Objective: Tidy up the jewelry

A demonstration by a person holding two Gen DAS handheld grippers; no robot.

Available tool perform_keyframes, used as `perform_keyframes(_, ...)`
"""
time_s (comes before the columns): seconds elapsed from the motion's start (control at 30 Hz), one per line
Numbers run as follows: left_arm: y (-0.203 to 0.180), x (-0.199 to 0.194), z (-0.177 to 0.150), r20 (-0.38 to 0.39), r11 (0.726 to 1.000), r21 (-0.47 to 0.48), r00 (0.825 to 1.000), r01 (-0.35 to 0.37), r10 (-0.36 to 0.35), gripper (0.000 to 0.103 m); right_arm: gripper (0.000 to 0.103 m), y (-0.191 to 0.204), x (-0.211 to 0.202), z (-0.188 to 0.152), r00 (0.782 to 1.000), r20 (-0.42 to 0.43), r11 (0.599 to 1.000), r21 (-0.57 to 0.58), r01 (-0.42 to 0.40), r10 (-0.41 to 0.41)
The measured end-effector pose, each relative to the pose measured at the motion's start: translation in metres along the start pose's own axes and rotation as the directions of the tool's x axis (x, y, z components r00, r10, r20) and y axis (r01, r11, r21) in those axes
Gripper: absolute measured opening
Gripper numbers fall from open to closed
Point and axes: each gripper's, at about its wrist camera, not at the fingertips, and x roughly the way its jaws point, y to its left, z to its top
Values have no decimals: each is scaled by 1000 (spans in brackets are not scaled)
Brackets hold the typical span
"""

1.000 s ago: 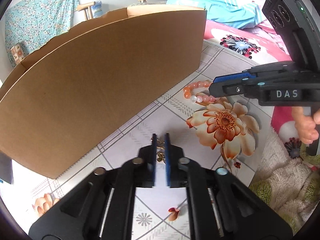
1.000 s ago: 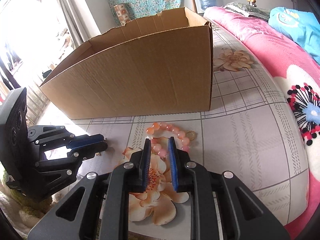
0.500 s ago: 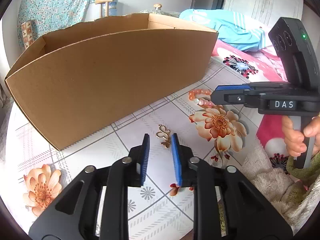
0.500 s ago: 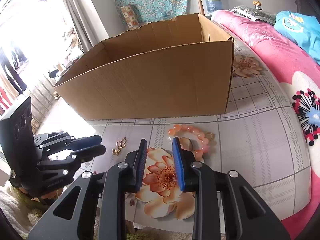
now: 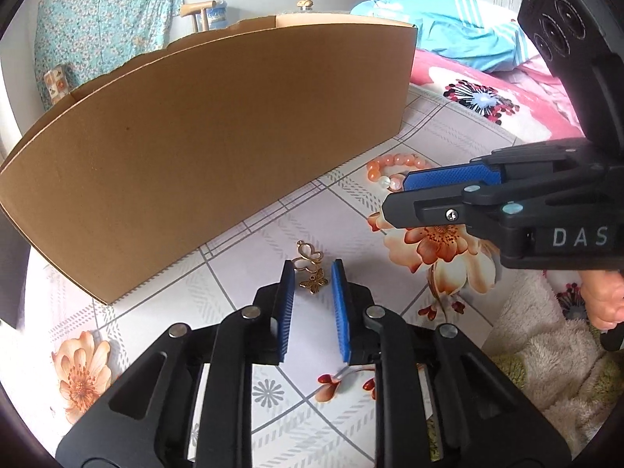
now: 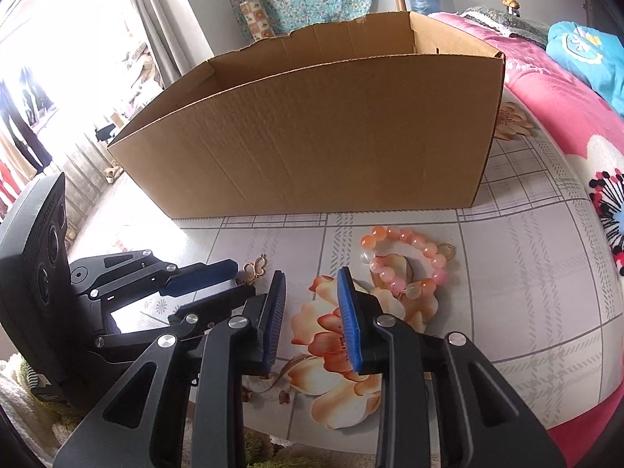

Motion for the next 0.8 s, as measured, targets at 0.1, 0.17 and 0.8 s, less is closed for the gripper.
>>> perform_keyframes(0.1,1,0,1,-3,1000,-3,1000,0,0,12,28,-2,2,1,1000,0,1000,6,-3,3)
perform_keyframes(0.17,-1,-1,1,-5,1000,10,1000,-9,9,12,28,-2,2,1,1000,2,1000,8,-3,3)
perform_keyframes(0.8,38,-18,-7,-13,993,-102,998,-64,63,12,28,30,25,5,998,-48,990,-138,-37,31)
